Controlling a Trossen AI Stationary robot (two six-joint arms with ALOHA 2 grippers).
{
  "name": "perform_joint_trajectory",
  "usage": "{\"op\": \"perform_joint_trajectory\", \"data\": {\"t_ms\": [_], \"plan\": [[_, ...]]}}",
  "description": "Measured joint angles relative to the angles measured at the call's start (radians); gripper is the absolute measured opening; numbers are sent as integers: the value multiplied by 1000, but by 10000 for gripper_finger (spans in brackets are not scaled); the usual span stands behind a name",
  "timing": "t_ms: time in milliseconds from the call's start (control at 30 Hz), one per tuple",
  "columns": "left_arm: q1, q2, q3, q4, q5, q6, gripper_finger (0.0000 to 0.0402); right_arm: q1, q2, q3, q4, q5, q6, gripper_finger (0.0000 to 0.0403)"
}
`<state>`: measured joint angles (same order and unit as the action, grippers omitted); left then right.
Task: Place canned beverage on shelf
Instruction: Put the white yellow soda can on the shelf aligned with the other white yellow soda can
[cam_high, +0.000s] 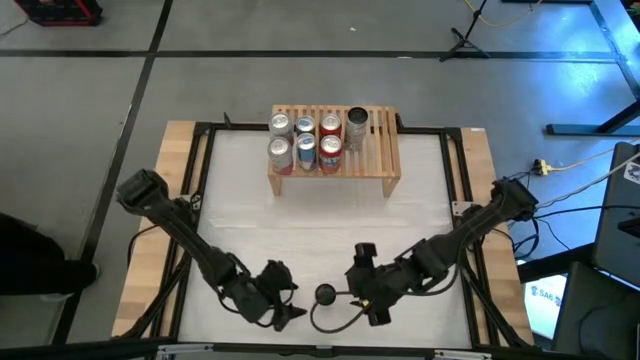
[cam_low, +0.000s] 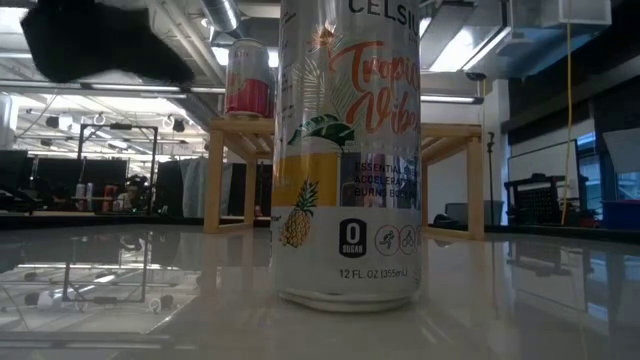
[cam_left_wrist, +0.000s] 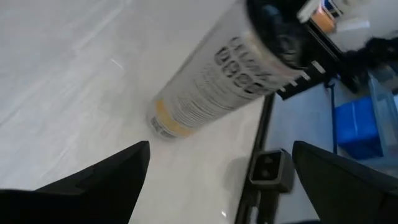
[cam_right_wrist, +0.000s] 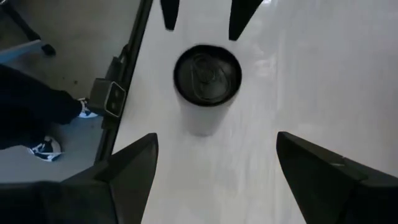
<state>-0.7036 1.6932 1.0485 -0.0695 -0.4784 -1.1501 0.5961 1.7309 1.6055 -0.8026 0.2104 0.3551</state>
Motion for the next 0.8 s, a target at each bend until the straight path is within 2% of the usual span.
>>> {"op": "perform_joint_trajectory", "data": {"t_ms": [200, 433, 600, 800], "plan": [[19, 75, 0, 96, -16, -96, 384, 0, 0, -158, 81, 30, 70, 314], [17, 119, 0, 108, -19, -99, 384, -27, 2, -349, 271, 93, 198, 314], [32, 120, 0, 104, -80, -129, 384, -49, 2, -388, 403, 103, 222, 314], [55, 120, 0, 104, -45, -123, 384, -58, 7, -388, 492, 116, 216, 314]]}}
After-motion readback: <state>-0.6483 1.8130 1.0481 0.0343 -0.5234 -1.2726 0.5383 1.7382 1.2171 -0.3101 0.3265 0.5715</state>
